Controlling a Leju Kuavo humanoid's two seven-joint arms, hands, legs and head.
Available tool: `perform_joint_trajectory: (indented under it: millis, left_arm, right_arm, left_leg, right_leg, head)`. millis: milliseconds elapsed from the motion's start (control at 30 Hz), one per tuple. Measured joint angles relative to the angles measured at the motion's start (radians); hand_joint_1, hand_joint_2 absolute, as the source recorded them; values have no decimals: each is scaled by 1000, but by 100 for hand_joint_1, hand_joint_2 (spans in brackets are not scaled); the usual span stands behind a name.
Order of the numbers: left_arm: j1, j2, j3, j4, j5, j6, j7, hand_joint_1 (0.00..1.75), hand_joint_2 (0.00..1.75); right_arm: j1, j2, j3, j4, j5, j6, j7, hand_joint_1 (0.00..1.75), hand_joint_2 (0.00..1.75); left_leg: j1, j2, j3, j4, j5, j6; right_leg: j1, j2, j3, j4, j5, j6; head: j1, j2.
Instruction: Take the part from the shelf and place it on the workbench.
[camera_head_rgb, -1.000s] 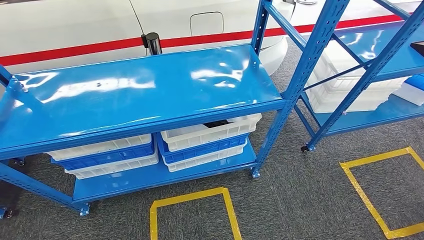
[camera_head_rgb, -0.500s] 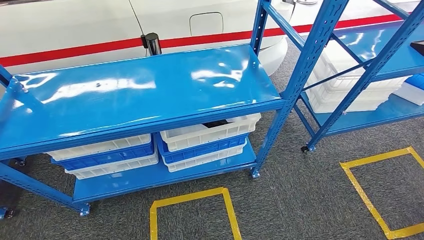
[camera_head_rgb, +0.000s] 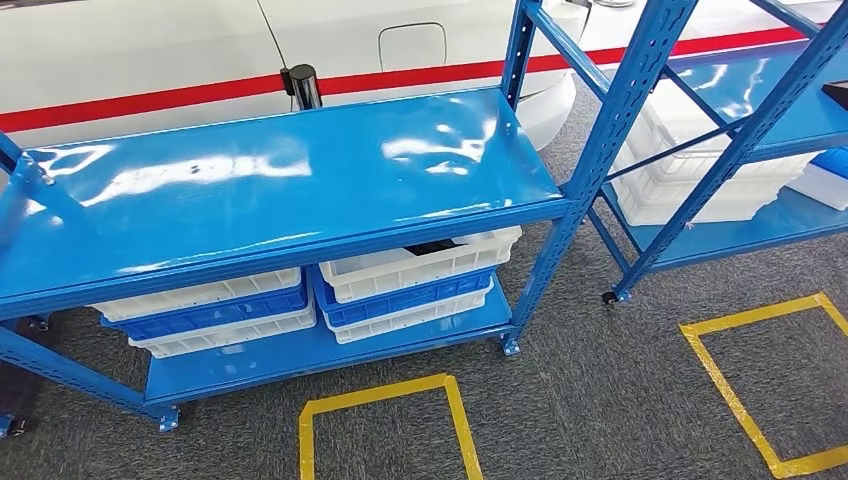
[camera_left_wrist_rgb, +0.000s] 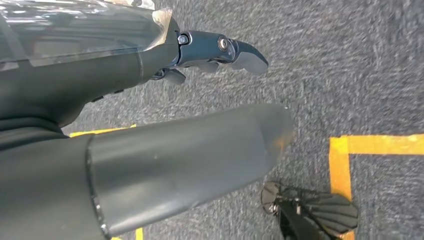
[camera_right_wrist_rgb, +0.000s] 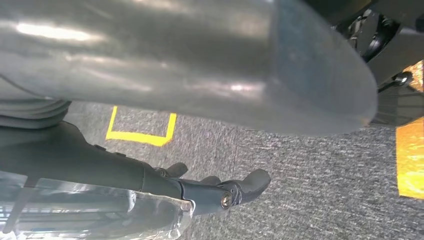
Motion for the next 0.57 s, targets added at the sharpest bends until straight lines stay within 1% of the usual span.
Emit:
perform_joint_trajectory:
  millis: [133,267,433,567]
  left_arm:
    - [17,10,-80,-16,104,-21,30,0,0]
    - [29,16,-132,-27,171,-35,49,0,0]
    - [33,21,-161,-33,180,-37,52,0,0]
    - [33,22,-168,-33,181,-37,52,0,0]
  right_arm:
    - [14,-3,14,-16,-52,20,-14,0,0]
    - [24,-5,25,-26,-84,33,-23,0,0]
    - [27,-7,30,-33,-90,36,-25,0,0]
    - [29,-8,31,-35,-90,37,-25,0,0]
  left_leg:
    - [0,0,0,0,-1,0]
    - [0,0,0,0,-1,0]
    - [0,0,0,0,0,0]
    - [0,0,0,0,0,0]
  right_leg:
    - [0,0,-3,0,0,0]
    - [0,0,-3,0,0,0]
    - [0,0,-3,0,0,0]
    - [0,0,-3,0,0,0]
  head:
    - [0,0]
    - [0,0]
    - [0,0]
    - [0,0]
